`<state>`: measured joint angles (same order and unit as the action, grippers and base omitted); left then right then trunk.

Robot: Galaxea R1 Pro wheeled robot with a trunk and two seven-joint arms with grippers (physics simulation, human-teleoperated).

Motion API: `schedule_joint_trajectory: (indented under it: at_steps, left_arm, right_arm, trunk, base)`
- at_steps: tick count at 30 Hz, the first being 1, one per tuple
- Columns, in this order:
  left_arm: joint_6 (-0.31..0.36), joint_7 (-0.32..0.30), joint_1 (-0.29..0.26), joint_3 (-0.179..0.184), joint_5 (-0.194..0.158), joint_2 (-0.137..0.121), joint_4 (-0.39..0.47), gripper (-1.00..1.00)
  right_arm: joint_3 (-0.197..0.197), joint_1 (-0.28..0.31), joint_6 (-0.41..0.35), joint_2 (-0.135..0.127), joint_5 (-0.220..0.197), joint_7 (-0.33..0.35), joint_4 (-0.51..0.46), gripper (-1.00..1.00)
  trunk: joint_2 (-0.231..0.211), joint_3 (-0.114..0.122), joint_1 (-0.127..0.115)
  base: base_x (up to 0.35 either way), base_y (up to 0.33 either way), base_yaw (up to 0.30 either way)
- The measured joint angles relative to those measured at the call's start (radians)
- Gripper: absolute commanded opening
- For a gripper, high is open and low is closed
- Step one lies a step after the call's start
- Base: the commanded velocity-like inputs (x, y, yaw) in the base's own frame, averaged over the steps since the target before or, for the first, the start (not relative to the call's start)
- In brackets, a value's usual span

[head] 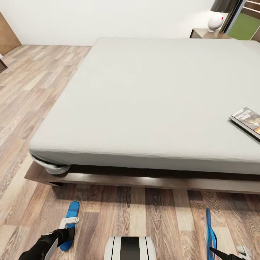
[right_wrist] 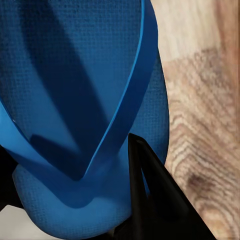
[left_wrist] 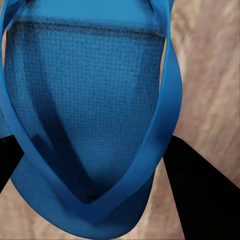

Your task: In the bedroom, move the book from the bed onto either nightstand, and place the two sandals side by side next to the bed.

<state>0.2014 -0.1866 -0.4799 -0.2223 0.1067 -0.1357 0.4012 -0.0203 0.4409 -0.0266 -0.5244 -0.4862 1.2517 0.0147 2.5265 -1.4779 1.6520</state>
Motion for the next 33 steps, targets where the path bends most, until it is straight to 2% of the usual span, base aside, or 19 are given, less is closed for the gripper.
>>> schedule_joint_trajectory:
  at_steps: [18, 24, 33]
  left_arm:
    - [0.0, 0.0, 0.0, 0.0, 0.0, 0.0, 0.0, -1.0]
    - [0.0, 0.0, 0.0, 0.001, 0.0, 0.001, 0.0, -1.0]
    - [0.0, 0.0, 0.0, 0.001, 0.0, 0.001, 0.001, -1.0]
  right_arm:
    - [-0.001, 0.0, -0.001, 0.0, -0.001, 0.001, 0.0, -1.0]
    - [0.0, 0.0, -0.001, 0.0, -0.001, 0.001, 0.0, -1.0]
    - [-0.001, 0.0, -0.001, 0.0, -0.001, 0.001, 0.0, -1.0]
  trunk:
    - [0.0, 0.0, 0.0]
    - [0.001, -0.023, 0.003]
    - [0.001, -0.023, 0.003]
  base:
    - [0.0, 0.0, 0.0]
    - [0.0, 0.0, 0.0]
    - [0.0, 0.0, 0.0]
